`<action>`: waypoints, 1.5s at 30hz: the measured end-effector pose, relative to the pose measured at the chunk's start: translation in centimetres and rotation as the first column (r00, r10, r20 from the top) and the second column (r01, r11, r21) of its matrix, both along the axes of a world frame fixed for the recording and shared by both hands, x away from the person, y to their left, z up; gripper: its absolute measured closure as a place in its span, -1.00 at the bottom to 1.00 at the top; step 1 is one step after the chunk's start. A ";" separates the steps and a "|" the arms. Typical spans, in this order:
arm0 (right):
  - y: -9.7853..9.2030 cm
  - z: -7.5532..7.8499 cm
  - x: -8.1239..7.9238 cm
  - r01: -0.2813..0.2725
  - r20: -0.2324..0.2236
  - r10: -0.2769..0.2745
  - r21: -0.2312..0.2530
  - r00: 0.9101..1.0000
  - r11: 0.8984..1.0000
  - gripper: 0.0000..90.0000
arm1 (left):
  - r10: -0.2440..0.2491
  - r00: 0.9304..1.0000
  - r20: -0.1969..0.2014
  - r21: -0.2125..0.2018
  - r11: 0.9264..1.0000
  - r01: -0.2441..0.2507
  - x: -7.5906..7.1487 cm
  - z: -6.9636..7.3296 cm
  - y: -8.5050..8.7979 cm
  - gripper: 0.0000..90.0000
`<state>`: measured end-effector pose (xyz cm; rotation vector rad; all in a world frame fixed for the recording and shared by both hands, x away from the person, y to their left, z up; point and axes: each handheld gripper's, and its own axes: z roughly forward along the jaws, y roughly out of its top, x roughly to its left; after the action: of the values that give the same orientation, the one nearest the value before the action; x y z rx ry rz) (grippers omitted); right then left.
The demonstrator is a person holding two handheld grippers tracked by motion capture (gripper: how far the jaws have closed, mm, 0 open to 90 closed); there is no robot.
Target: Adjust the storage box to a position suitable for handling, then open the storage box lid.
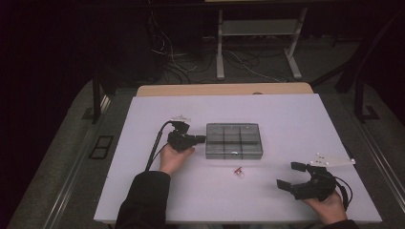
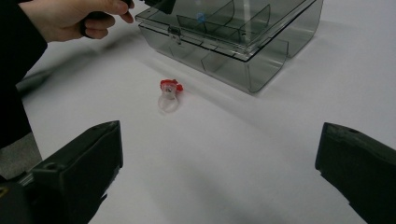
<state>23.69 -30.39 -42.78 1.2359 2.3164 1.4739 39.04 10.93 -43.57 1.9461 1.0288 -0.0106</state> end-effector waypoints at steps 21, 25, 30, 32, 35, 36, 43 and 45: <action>0.0 0.0 0.2 0.005 -0.010 -0.005 0.009 1.000 1.000 -0.99 | 0.033 0.999 0.039 0.006 0.999 -0.033 -0.8 2.2 1.8 0.55; -0.1 0.1 0.3 0.002 -0.012 -0.002 0.008 1.000 1.000 -0.99 | 0.027 0.998 0.052 -0.005 1.000 -0.027 -1.4 3.0 2.3 0.38; 0.0 0.4 0.3 -0.003 -0.017 0.003 -0.001 1.000 1.000 -0.99 | 0.033 0.998 0.062 -0.026 0.999 -0.031 -2.2 3.6 2.6 0.24; 0.0 0.4 0.4 -0.003 -0.017 0.003 0.001 1.000 1.000 -0.99 | 0.025 0.998 0.065 -0.025 0.999 -0.024 -2.6 3.9 2.7 0.18; 0.0 0.6 0.4 -0.007 -0.018 0.007 -0.005 1.000 1.000 -0.99 | 0.020 0.997 0.073 -0.017 1.000 -0.019 -3.1 4.3 2.5 -0.01; 0.1 0.6 0.4 -0.008 -0.020 0.008 -0.005 1.000 1.000 -0.99 | 0.019 0.997 0.079 -0.017 1.000 -0.017 -3.3 4.5 2.5 -0.06; 0.3 1.0 0.5 -0.020 -0.027 0.020 -0.013 0.999 1.000 -0.99 | 0.005 0.995 0.097 -0.030 1.000 -0.002 -4.4 5.0 2.5 -0.38; 0.4 1.1 0.6 -0.021 -0.032 0.021 -0.016 0.999 1.000 -0.99 | 0.000 0.995 0.100 -0.034 0.999 0.003 -4.7 5.0 2.5 -0.47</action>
<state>24.31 -29.98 -41.70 1.2439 2.3637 1.4497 34.31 13.39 -38.55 1.8972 0.9553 0.0675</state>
